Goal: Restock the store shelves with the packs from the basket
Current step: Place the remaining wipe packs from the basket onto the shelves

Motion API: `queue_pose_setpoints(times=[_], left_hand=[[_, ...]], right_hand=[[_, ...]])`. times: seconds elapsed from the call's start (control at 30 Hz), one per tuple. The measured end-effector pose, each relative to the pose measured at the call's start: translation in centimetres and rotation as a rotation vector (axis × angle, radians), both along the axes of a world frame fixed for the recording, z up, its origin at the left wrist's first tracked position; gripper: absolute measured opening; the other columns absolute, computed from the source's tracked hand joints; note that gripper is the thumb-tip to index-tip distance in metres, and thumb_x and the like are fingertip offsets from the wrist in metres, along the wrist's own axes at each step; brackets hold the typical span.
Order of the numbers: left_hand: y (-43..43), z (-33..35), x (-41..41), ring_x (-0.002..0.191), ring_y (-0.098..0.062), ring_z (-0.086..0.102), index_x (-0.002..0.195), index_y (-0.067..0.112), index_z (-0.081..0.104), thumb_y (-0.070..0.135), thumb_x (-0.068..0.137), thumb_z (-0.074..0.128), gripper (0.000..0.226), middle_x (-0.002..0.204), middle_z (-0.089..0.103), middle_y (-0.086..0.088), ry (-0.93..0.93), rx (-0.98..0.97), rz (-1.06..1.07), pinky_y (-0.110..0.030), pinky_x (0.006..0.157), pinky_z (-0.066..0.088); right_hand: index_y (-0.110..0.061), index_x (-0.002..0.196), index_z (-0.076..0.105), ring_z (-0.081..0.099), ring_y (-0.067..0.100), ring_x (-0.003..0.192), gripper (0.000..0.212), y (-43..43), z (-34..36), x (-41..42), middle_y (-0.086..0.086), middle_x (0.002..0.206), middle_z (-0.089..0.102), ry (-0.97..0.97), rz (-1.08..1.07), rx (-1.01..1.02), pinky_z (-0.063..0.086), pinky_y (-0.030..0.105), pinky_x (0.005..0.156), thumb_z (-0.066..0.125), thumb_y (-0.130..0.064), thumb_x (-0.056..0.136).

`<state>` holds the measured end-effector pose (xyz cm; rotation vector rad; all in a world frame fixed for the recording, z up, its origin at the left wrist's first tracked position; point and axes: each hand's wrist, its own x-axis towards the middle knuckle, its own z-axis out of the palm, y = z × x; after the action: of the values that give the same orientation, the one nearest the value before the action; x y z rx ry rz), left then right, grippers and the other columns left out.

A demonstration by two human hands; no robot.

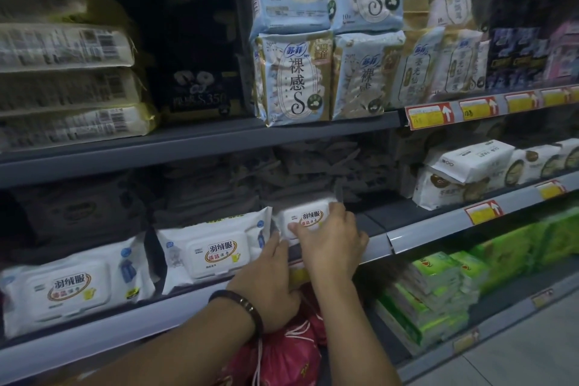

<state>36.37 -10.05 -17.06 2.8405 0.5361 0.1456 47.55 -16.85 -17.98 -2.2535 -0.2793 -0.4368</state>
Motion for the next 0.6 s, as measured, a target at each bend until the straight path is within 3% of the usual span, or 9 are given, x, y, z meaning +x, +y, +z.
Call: queue_pose_setpoints(times=[0.2,0.33,0.47,0.6], left_hand=[[0.0,-0.1,0.6,0.151,-0.026,0.038,0.161,0.022,0.019,0.047,0.094,0.059,0.083,0.173,0.010,0.001,-0.019,0.002,-0.017,-0.041,0.118,0.038],[-0.7,-0.2,-3.5,0.129,-0.021,0.056,0.144,0.035,0.041,0.047,0.088,0.055,0.059,0.144,0.044,0.011,-0.079,0.015,-0.150,-0.042,0.102,0.051],[-0.2,-0.1,-11.0,0.120,-0.009,0.059,0.133,0.039,0.053,0.057,0.086,0.049,0.050,0.131,0.058,0.018,-0.002,0.022,-0.221,-0.032,0.100,0.050],[2.4,-0.8,-21.1,0.099,-0.005,0.067,0.112,0.038,0.061,0.056,0.089,0.052,0.031,0.109,0.071,0.015,0.246,0.047,-0.249,-0.030,0.087,0.055]], right_hand=[[-0.018,0.138,0.057,0.061,0.030,0.122,0.061,-1.6,0.4,-0.1,0.006,0.130,0.065,0.010,0.104,-0.046,0.043,0.045,0.106,0.079,-0.045,0.088],[-0.018,0.132,0.065,0.063,0.035,0.119,0.045,-3.3,1.1,-1.8,0.009,0.124,0.069,-0.029,0.144,-0.113,0.051,0.045,0.098,0.074,-0.035,0.091],[-0.024,0.112,0.072,0.068,0.029,0.107,0.022,-4.8,2.4,-5.8,0.003,0.106,0.075,0.022,0.403,-0.243,0.057,0.040,0.088,0.069,-0.035,0.093],[-0.026,0.099,0.076,0.068,0.015,0.093,0.020,-5.1,4.2,-12.3,-0.010,0.089,0.072,0.083,0.723,-0.499,0.059,0.034,0.084,0.076,-0.045,0.092]])
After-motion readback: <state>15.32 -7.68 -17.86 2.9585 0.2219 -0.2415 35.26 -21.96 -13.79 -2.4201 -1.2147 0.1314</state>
